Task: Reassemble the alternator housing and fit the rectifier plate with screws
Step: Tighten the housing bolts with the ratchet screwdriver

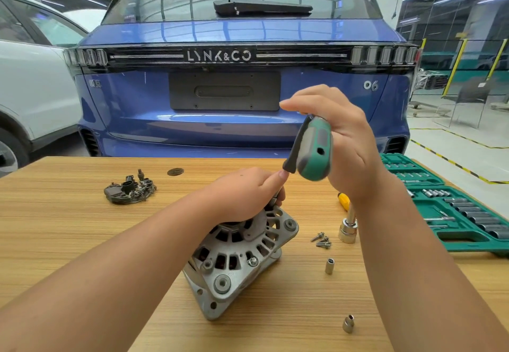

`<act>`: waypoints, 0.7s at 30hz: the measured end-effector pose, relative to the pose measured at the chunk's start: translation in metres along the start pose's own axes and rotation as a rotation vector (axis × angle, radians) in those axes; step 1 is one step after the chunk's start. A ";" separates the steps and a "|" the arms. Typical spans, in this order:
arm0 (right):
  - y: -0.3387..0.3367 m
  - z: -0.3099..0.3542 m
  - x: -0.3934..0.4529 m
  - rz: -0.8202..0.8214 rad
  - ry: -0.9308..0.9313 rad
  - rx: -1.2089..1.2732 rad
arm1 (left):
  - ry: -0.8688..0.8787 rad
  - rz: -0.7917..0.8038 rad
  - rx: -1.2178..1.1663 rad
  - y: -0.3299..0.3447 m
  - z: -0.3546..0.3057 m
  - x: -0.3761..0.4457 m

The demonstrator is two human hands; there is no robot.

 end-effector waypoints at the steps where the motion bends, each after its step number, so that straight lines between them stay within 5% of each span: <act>1: 0.000 -0.001 0.000 0.026 0.012 0.012 | -0.003 0.001 -0.005 0.000 0.000 0.000; 9: 0.001 -0.001 0.002 0.114 0.046 0.010 | 0.010 0.010 -0.008 0.000 0.000 0.002; 16: -0.011 0.011 0.011 -0.040 0.102 -0.201 | 0.034 0.020 0.047 0.003 -0.002 0.001; 21: -0.012 0.007 0.013 -0.110 0.315 -0.290 | 0.050 0.038 0.062 0.004 -0.002 -0.001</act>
Point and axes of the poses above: each hand's wrist, its own x-axis towards the middle knuckle, its own y-axis out of the palm, z = x × y, the point moved 8 cm from there along x, towards the middle knuckle, and after that the axes turned 15 degrees about -y, right-handed, at the moved point
